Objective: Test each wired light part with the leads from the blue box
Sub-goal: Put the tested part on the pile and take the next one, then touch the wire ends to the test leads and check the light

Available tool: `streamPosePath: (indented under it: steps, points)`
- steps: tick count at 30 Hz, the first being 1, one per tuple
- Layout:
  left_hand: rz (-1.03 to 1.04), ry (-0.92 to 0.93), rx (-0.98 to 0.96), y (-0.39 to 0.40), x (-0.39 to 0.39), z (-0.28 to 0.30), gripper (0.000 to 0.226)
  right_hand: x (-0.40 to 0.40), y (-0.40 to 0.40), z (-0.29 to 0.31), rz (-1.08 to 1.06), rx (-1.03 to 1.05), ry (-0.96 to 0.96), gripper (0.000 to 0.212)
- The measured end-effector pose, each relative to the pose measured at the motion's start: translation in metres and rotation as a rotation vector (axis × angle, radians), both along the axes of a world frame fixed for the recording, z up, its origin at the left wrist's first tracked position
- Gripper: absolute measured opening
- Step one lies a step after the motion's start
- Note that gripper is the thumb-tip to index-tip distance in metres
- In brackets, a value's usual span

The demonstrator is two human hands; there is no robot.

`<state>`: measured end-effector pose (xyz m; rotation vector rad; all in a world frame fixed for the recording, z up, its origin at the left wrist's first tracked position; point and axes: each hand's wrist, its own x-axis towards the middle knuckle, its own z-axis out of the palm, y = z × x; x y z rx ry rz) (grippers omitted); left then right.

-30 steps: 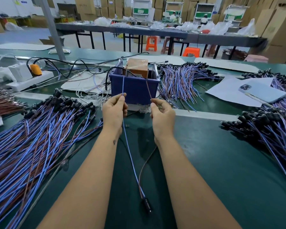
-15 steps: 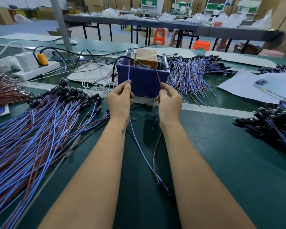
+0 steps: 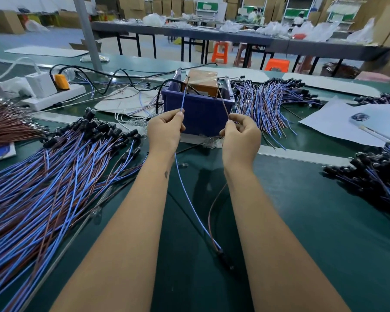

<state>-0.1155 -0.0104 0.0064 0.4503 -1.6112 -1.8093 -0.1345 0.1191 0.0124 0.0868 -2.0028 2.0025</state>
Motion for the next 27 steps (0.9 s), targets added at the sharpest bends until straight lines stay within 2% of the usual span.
streamPosePath:
  steps: [4,18,27]
  points:
    - [0.000,-0.027,-0.051,-0.0017,-0.0003,0.0016,0.014,0.0006,0.0000,0.0014,-0.087,0.019,0.010,0.016]
    - [-0.009,-0.053,-0.115,-0.0059,-0.0036,-0.0006,0.022,-0.0014,0.0004,0.0043,0.039,0.177,-0.027,0.024]
    - [-0.016,-0.050,-0.071,-0.0038,-0.0055,0.0015,0.018,-0.0021,0.0012,0.0044,0.061,0.182,-0.029,0.024]
